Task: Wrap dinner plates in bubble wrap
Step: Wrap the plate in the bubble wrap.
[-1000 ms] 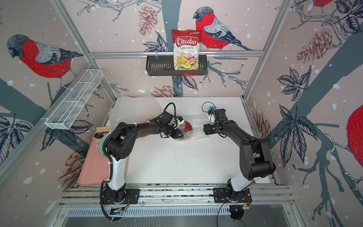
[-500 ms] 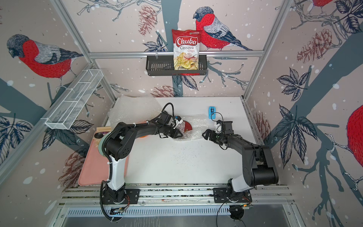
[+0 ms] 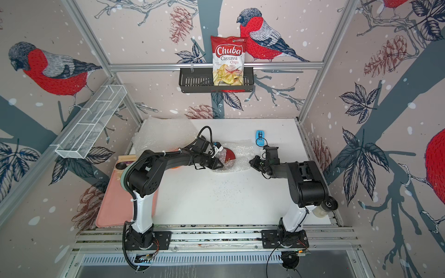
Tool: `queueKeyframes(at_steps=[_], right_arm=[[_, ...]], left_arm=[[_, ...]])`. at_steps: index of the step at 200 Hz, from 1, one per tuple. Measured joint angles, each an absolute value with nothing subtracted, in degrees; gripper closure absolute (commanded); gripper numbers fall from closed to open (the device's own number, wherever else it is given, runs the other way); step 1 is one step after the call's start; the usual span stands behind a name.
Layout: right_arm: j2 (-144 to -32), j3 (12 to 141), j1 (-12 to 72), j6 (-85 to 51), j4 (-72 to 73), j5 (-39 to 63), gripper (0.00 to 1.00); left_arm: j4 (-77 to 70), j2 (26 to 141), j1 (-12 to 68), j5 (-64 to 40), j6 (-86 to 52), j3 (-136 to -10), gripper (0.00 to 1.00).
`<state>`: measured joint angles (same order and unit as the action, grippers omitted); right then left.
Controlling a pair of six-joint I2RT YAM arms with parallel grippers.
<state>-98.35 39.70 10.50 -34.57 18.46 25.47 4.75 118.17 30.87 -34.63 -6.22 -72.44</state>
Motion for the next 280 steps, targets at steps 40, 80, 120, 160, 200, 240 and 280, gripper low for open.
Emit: queueKeyframes(at_steps=[40,80,120,160,200,240,280], right_arm=[[-89.8,41.3,16.5,-32.5,16.5,20.7,1.0],[-89.5,44.0,29.5,-27.9,16.2,17.5,1.0],[-100.1,49.2,33.8,-27.7,17.8,17.2,1.0],[-109.3,52.2,31.9,-32.8,18.8,15.7,1.0],[-110.3,51.2,32.1,-33.0,22.3,15.5,1.0],[-107.5,50.9,32.2,-32.9,18.5,15.2,1.0],[-104.5,56.3,34.4,-31.1,9.8,14.2,1.0]], left_arm=[[4.7,118.6,30.6,-35.6,-7.8,-72.9,0.84],[3.8,119.3,30.3,-37.3,-12.1,-73.3,0.83],[1.5,120.1,30.2,-38.9,-14.5,-73.0,0.82],[1.7,119.3,30.2,-39.0,-14.6,-72.8,0.75],[2.3,114.4,28.6,-39.8,-14.8,-72.8,0.67],[3.8,118.2,27.6,-33.1,-15.0,-75.4,0.79],[1.1,119.2,27.6,-32.9,-16.7,-72.7,0.81]])
